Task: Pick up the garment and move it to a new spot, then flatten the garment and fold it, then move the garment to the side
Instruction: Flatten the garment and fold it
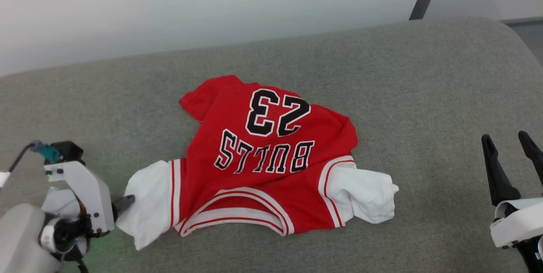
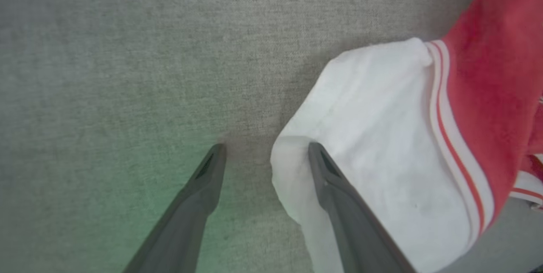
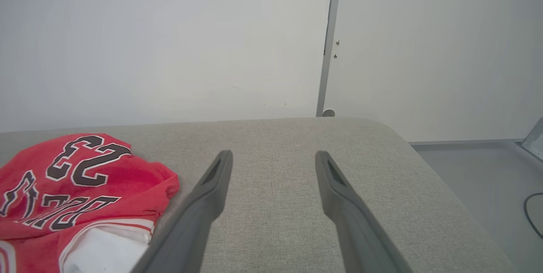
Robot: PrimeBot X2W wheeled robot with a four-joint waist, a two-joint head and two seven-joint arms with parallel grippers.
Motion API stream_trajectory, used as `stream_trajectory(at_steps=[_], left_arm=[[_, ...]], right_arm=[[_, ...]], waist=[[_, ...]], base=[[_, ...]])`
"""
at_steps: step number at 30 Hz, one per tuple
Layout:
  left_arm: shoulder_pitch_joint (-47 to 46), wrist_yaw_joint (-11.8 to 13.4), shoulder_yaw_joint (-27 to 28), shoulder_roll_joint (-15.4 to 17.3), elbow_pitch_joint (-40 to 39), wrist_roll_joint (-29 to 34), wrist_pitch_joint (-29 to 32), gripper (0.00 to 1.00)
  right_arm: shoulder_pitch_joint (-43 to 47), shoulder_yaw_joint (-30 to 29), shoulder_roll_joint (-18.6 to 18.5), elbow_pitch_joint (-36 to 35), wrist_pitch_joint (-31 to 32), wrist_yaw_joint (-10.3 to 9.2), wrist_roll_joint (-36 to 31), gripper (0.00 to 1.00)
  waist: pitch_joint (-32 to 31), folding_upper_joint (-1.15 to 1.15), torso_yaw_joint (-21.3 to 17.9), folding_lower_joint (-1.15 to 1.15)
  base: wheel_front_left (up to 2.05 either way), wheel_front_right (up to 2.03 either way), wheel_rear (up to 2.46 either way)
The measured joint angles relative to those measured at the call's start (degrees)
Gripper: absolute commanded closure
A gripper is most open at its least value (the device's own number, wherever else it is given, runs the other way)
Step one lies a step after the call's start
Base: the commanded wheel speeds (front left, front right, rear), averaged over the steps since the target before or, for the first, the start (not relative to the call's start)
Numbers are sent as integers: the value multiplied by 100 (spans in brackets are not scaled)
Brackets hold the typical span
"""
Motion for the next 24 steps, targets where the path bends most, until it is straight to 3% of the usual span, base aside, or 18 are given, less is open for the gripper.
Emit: stream_trajectory(at_steps=[14,15,16,24], left_arm=[[-525,-65,-116,-259,811,-180,475,0],[-544,-66,-145,-266,822,-180,526,53],[-559,-77,-158,-269,825,-179,541,100],[-699,-26,-168,-271,792,-99,399,100]], right_arm=[[-105,-93,-40,-15,68,0,-1,0],[-108,-93,-37,-13,78,0,-2,0],[-110,-94,-34,-3,98,0,-2,0],[-18,401,-135,-12,1189,0,513,0]], waist=[[183,0,-12,0],[189,0,-9,0],[196,0,-5,0],[311,0,41,0]], base=[[0,0,0],[0,0,0],[0,0,0],[0,0,0]])
